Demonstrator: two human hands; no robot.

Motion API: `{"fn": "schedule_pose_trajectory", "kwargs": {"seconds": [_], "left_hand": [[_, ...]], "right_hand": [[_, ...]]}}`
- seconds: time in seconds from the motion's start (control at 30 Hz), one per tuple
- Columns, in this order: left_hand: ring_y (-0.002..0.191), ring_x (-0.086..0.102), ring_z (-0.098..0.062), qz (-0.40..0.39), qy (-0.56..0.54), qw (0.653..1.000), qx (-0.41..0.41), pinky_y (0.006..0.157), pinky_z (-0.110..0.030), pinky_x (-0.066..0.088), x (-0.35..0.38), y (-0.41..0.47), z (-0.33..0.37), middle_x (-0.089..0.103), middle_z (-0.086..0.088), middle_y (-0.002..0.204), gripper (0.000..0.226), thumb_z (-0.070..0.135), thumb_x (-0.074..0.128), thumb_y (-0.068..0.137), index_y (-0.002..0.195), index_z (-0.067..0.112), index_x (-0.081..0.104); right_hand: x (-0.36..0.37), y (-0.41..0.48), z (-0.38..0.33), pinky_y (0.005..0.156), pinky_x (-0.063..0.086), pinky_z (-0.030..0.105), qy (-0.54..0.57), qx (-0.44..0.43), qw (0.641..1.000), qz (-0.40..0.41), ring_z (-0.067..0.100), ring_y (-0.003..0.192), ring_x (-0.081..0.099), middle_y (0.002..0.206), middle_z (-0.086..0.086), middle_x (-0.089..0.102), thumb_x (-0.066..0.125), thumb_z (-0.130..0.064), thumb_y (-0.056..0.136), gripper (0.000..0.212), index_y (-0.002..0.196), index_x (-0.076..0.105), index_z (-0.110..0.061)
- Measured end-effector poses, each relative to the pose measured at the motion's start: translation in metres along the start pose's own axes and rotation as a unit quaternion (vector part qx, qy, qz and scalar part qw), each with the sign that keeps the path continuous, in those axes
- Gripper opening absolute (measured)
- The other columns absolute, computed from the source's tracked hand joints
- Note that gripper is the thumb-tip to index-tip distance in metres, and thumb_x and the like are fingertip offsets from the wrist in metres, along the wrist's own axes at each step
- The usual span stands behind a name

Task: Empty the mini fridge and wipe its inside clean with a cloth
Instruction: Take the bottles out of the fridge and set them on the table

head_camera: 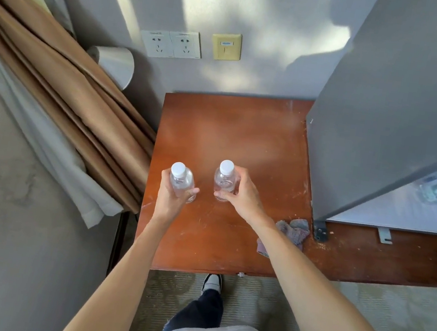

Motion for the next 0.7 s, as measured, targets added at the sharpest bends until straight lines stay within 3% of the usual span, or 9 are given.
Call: {"fn": "schedule_pose_trajectory", "kwargs": {"seconds": [0.07, 0.13, 0.27, 0.37, 0.5, 0.6, 0.7], "left_hand": [[0.122, 0.053, -0.018, 0.059, 0.015, 0.997, -0.043, 0.103, -0.036, 0.047, 0.002, -0.013, -0.001, 0.05, -0.005, 0.136, 0.094, 0.016, 0.097, 0.073, 0.146, 0.005, 0.039], [0.124, 0.054, -0.023, 0.136, 0.023, 0.987, -0.078, 0.105, -0.039, 0.047, 0.009, -0.039, -0.009, 0.045, -0.012, 0.142, 0.107, 0.021, 0.1, 0.068, 0.151, 0.002, 0.035], [0.098, 0.061, -0.028, 0.22, 0.056, 0.971, -0.081, 0.087, -0.055, 0.057, 0.044, -0.114, -0.02, 0.047, -0.013, 0.127, 0.067, 0.028, 0.09, 0.082, 0.131, 0.004, 0.051], [0.088, 0.061, -0.023, 0.132, 0.074, 0.988, -0.008, 0.076, -0.052, 0.059, 0.091, -0.156, -0.016, 0.048, -0.001, 0.114, 0.045, 0.024, 0.085, 0.089, 0.12, 0.009, 0.055], [0.089, 0.059, -0.019, -0.022, 0.097, 0.992, 0.079, 0.072, -0.043, 0.057, 0.176, -0.192, 0.014, 0.053, 0.005, 0.105, 0.035, 0.032, 0.083, 0.09, 0.108, 0.02, 0.055], [0.086, 0.057, -0.011, -0.114, 0.084, 0.979, 0.145, 0.073, -0.031, 0.052, 0.239, -0.205, 0.066, 0.051, 0.01, 0.1, 0.033, 0.034, 0.082, 0.091, 0.099, 0.034, 0.05], [0.091, 0.064, -0.009, -0.151, 0.059, 0.969, 0.187, 0.077, -0.034, 0.058, 0.292, -0.206, 0.117, 0.056, 0.007, 0.106, 0.031, 0.036, 0.081, 0.092, 0.108, 0.029, 0.056]], "right_hand": [[-0.011, -0.009, 0.007, 0.106, 0.045, 0.039, 0.007, -0.002, 1.0, 0.011, 0.013, 0.133, 0.047, 0.146, -0.003, 0.049, 0.089, -0.041, 0.07, 0.09, 0.142, 0.037, -0.025], [-0.029, -0.024, 0.016, 0.103, 0.049, 0.035, 0.026, -0.007, 0.999, 0.023, 0.01, 0.13, 0.051, 0.146, -0.002, 0.051, 0.088, -0.039, 0.072, 0.087, 0.142, 0.039, -0.023], [-0.078, -0.065, 0.053, 0.092, 0.057, 0.034, -0.008, -0.006, 1.0, 0.021, 0.004, 0.101, 0.066, 0.121, -0.006, 0.067, 0.082, -0.039, 0.08, 0.061, 0.131, 0.053, -0.02], [-0.123, -0.097, 0.09, 0.089, 0.058, 0.036, -0.021, 0.009, 0.999, 0.026, 0.002, 0.09, 0.069, 0.104, -0.009, 0.072, 0.082, -0.037, 0.08, 0.049, 0.121, 0.061, -0.021], [-0.199, -0.135, 0.136, 0.082, 0.057, 0.035, -0.023, 0.031, 0.992, 0.12, 0.003, 0.08, 0.068, 0.089, -0.01, 0.073, 0.084, -0.035, 0.078, 0.039, 0.108, 0.066, -0.018], [-0.264, -0.148, 0.16, 0.08, 0.056, 0.032, 0.0, 0.042, 0.968, 0.249, 0.013, 0.085, 0.069, 0.099, -0.006, 0.067, 0.086, -0.032, 0.077, 0.046, 0.11, 0.06, -0.014], [-0.33, -0.145, 0.17, 0.09, 0.053, 0.038, 0.017, 0.041, 0.933, 0.357, 0.021, 0.102, 0.06, 0.118, 0.003, 0.051, 0.085, -0.029, 0.078, 0.064, 0.125, 0.049, -0.005]]}}
Point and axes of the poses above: each hand's wrist, its own y-axis towards the middle knuckle, its own x-axis out of the palm, z = x × y, the point moved 1 cm from there along y, towards the middle knuckle
